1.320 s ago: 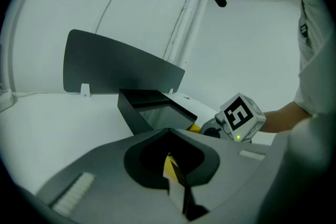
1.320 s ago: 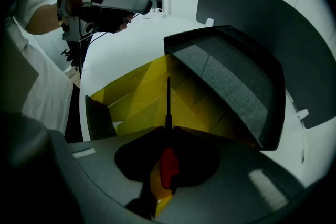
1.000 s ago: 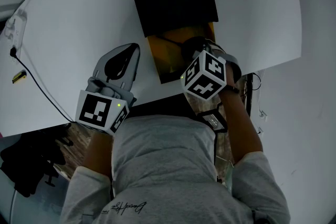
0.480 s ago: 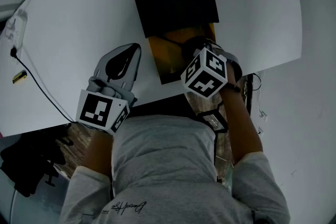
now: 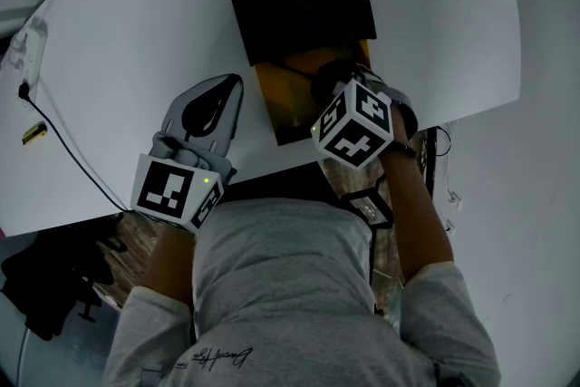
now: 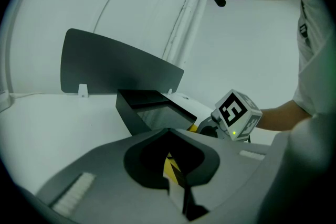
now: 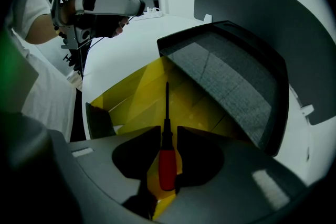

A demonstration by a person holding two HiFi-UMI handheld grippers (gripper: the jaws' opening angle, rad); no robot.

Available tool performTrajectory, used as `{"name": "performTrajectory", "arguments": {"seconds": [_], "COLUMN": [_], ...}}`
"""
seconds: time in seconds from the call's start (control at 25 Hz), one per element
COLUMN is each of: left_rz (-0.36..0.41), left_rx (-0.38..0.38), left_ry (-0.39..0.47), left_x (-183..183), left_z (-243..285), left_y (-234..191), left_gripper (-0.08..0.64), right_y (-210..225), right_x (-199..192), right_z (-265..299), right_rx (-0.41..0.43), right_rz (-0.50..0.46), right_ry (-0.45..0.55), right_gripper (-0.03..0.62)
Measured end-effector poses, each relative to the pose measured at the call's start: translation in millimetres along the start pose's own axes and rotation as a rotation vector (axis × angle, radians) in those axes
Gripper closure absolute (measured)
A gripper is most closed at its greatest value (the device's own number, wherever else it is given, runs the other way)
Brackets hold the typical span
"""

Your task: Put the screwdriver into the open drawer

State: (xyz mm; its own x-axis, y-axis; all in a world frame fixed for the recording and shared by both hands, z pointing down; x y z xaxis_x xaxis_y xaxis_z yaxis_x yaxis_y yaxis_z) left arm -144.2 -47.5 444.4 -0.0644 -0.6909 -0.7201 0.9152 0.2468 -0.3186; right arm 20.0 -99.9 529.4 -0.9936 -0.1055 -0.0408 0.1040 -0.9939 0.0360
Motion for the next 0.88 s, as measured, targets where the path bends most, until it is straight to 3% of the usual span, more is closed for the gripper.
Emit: {"name": "performTrajectory", "arguments": {"seconds": [0.88], "left_rz": [0.060], "left_rx": [-0.002], "left_ry": [0.015], "left_x": [17.2], "left_z": [-16.0], "left_y": [22.8], "left_gripper": [0.560], "right_y": [-6.5], "right_x": [-11.4], "right_z": [-42.7], "right_rx": [-0.018], "right_rz": [0.096], "right_ry": [0.137], "right_gripper": [0.491]}}
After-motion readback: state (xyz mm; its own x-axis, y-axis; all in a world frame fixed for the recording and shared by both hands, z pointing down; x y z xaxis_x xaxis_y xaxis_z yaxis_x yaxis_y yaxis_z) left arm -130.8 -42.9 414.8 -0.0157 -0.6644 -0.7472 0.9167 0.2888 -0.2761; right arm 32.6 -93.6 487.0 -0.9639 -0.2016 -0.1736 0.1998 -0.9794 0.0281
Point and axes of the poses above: the fingertips, and each gripper's own axes: z forward along the fingers, y to its right, x out of its top, the point moved 6 cm from there along -z, backward along the fingers, and after that the axes turned 12 degrees about -y, right-handed, at the moved point
